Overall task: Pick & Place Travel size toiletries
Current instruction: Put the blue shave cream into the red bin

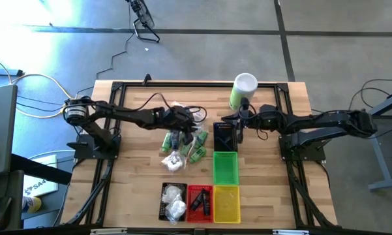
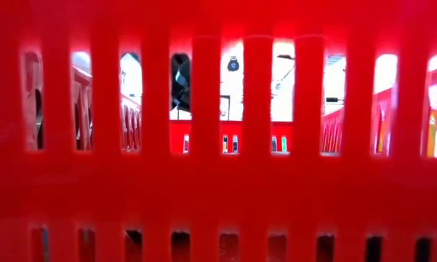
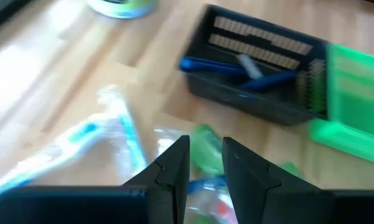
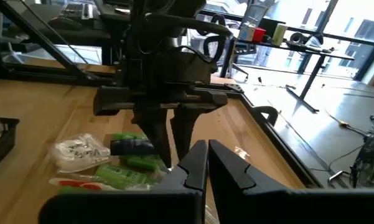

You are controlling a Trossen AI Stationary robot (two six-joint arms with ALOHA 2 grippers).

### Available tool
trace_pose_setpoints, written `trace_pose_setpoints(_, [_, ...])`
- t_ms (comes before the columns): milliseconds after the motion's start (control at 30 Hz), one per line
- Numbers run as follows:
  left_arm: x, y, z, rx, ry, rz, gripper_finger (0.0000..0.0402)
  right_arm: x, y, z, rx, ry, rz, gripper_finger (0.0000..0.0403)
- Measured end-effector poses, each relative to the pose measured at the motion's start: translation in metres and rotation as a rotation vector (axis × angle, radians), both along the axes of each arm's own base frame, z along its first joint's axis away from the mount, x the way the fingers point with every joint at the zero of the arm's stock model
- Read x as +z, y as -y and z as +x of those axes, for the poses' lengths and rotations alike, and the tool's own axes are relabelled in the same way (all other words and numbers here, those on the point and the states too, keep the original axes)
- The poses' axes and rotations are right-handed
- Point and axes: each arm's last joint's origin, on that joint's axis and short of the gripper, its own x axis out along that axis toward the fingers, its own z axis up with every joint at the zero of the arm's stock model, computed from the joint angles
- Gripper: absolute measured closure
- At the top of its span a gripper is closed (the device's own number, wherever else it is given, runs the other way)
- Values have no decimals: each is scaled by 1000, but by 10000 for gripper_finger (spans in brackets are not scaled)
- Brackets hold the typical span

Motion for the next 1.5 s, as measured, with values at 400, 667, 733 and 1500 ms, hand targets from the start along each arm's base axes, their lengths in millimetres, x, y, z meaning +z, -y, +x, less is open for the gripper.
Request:
trace_pose_setpoints(400, [13, -8, 6, -141, 113, 182, 309, -2, 8, -2, -42, -11, 38, 395])
trace_pose_setpoints(667, [12, 0, -8, -323, 167, 107, 309, -4, 8, -1, -44, -21, 57, 395])
trace_pose_setpoints(733, [13, 1, -18, -300, 187, 126, 309, -6, 8, 0, -48, -28, 78, 395])
trace_pose_setpoints(1500, [3, 24, -134, -323, 357, 249, 309, -8, 11, 4, -138, 8, 164, 395])
